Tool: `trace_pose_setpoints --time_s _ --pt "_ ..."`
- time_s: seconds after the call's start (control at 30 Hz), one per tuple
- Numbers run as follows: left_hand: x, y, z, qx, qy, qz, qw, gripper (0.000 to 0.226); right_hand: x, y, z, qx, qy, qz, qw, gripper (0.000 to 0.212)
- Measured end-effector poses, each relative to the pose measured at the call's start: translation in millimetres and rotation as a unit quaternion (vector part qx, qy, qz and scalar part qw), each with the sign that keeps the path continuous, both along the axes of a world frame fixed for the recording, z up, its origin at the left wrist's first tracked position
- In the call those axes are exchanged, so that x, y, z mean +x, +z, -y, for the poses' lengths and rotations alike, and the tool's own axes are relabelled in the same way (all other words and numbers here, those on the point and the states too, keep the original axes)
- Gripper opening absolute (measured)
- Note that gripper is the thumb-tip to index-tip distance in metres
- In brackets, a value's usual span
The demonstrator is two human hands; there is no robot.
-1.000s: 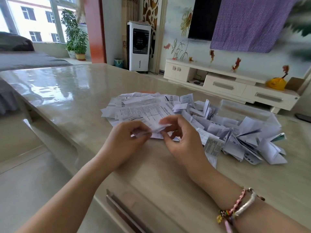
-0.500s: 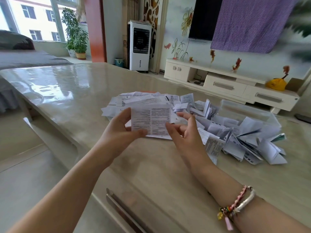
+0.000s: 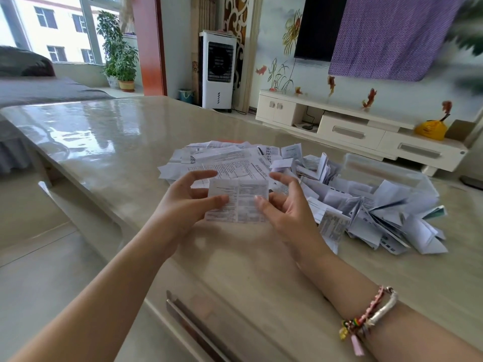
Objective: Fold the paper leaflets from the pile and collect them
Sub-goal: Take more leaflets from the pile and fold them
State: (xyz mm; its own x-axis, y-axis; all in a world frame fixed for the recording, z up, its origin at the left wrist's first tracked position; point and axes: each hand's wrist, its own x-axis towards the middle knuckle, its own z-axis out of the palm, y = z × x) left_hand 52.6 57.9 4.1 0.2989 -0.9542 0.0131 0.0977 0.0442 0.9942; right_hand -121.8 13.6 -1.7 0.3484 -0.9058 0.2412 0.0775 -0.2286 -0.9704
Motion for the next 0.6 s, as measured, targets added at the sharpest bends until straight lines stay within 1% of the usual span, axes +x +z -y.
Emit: trace_pose_setpoints --time_s 0.07,0.1,0.2,0.23,0.33,0.4,0.43,0.53,0.6 --pt "-2 1 -2 -0.01 -0.004 0.021 1.0 0.048 -1 1 1 0.019 0.004 0.006 1.0 0.036" --pt "-2 1 -2 -0.019 -0.001 0.038 0.999 0.045 -1 1 2 0.007 -0.003 -0.006 1.0 0.032" --pt "-3 1 -1 -0.08 0.026 0.126 0.989 0.028 -4 1 6 -0.098 -0.045 -0.091 0.99 0.01" --pt "-3 1 -1 -0.105 0.028 0.163 0.981 0.023 -4 0 7 -0.131 -0.057 -0.119 0.982 0.008" --pt "0 -2 -1 -0.135 0.014 0.295 0.946 0.017 -5 -2 5 -0.193 -0.095 -0.184 0.959 0.022" --pt "1 -3 -4 -0.117 0.01 0.38 0.918 0.02 -5 -2 3 -0.207 -0.105 -0.226 0.946 0.028" --pt "3 -5 -6 -0.104 0.006 0.408 0.907 0.021 -5 -3 3 -0.205 -0.103 -0.246 0.942 0.028" --pt "4 -8 -8 -0.08 -0.024 0.434 0.897 0.017 -7 -1 -1 -0.181 -0.076 -0.304 0.932 0.023" --pt "5 -9 -10 -0.079 -0.033 0.446 0.891 0.014 -7 -1 -4 -0.171 -0.059 -0.331 0.926 0.022"
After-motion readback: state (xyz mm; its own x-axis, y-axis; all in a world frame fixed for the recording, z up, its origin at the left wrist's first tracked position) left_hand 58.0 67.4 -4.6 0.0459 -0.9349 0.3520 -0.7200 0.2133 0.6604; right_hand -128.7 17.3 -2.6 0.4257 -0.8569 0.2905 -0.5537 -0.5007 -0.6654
